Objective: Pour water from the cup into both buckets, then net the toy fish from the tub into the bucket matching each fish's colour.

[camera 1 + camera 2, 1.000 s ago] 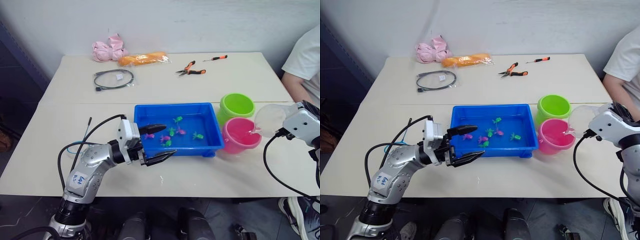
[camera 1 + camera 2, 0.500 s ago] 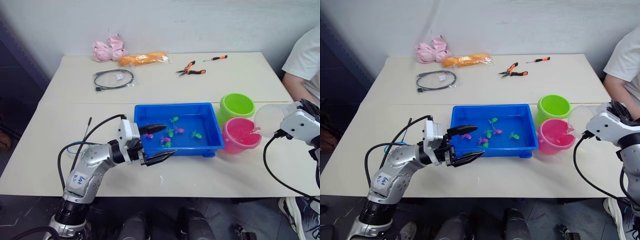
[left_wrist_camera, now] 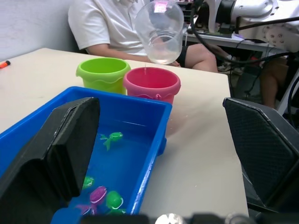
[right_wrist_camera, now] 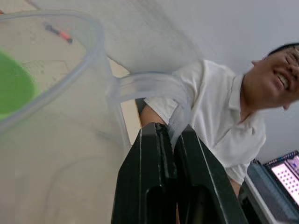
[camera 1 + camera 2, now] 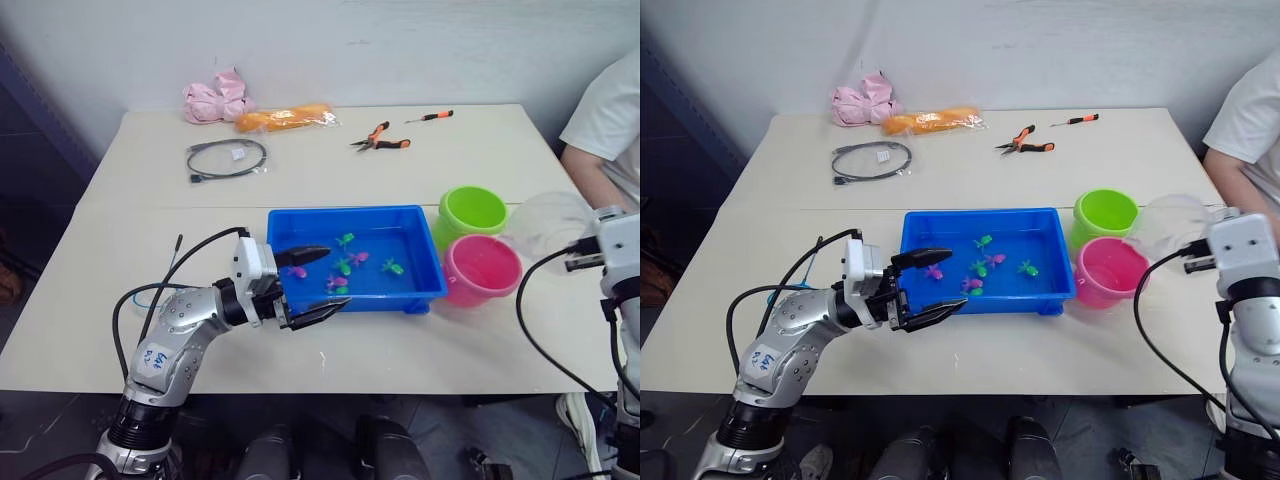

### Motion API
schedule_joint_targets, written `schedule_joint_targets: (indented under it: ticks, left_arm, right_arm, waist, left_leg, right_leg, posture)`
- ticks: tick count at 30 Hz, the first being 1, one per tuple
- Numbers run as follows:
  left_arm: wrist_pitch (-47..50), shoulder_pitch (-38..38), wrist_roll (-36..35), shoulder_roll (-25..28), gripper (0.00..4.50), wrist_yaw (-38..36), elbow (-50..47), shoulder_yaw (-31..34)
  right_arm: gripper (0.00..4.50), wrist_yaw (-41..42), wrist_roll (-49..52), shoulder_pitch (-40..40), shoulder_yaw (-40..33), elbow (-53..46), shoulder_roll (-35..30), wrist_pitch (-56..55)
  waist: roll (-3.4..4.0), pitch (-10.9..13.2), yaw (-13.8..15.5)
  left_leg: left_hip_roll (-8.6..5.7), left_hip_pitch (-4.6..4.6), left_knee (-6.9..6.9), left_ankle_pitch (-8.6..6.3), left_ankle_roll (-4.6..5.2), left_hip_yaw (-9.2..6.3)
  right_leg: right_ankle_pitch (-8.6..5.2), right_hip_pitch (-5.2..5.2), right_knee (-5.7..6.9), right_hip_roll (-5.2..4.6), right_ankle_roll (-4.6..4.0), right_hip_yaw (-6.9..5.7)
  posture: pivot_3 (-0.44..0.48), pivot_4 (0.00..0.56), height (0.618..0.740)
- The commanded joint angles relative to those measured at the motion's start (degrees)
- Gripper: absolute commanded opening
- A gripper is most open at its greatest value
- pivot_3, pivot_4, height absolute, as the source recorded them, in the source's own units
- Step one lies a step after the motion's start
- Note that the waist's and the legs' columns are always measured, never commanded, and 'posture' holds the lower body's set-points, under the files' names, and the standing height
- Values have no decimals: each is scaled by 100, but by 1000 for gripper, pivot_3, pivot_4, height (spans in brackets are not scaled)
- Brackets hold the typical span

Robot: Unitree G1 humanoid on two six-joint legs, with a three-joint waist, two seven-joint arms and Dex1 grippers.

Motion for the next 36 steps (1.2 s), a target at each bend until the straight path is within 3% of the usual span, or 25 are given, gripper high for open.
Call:
schedule_joint_targets:
  ticks: [1,4,7,13,20,36]
  left_arm:
    - [77,-235,-206,-87,4500,240,-69,296]
    - [158,-383,-197,-129,4500,378,29,401]
    - [216,-574,-218,-206,4500,488,187,490]
    - [168,-789,-107,-285,4500,497,354,424]
    - [153,-850,67,-341,4500,614,344,326]
    - [61,-560,377,-553,4500,949,55,73]
  right_arm:
    - [59,-175,386,-500,-483,-152,-119,1141]
    - [59,-248,523,-1130,-457,18,-314,2380]
    - [59,4,425,-1683,96,566,-864,2666]
    - [59,74,-44,-2275,1278,1783,-1520,2061]
    - [59,-304,-681,-2863,2286,2811,-1548,868]
    - [59,-899,-1928,-3232,3384,3822,-1672,-1030]
  waist:
    - [0,0,7]
    - [0,0,-5]
    - [2,-1,-12]
    - [0,0,-16]
    - [0,0,-14]
    - [0,0,-18]
  left_leg:
    - [-1,0,1,0,2,0]
    - [-3,-2,2,2,6,0]
    - [-3,-2,0,2,7,0]
    - [-3,-3,-3,3,7,5]
    - [-4,-6,-1,5,9,10]
    - [-1,-9,-2,9,1,10]
  right_leg:
    - [0,0,0,-1,0,0]
    - [1,-1,5,-4,-1,1]
    - [0,-3,9,-5,-1,1]
    - [1,-4,7,-1,-1,-1]
    - [3,-6,7,-1,4,0]
    - [4,-6,7,2,6,-1]
  posture:
    - [0,150,740]
    - [0,150,740]
    - [0,150,740]
    - [0,150,740]
    - [0,150,740]
    - [0,150,740]
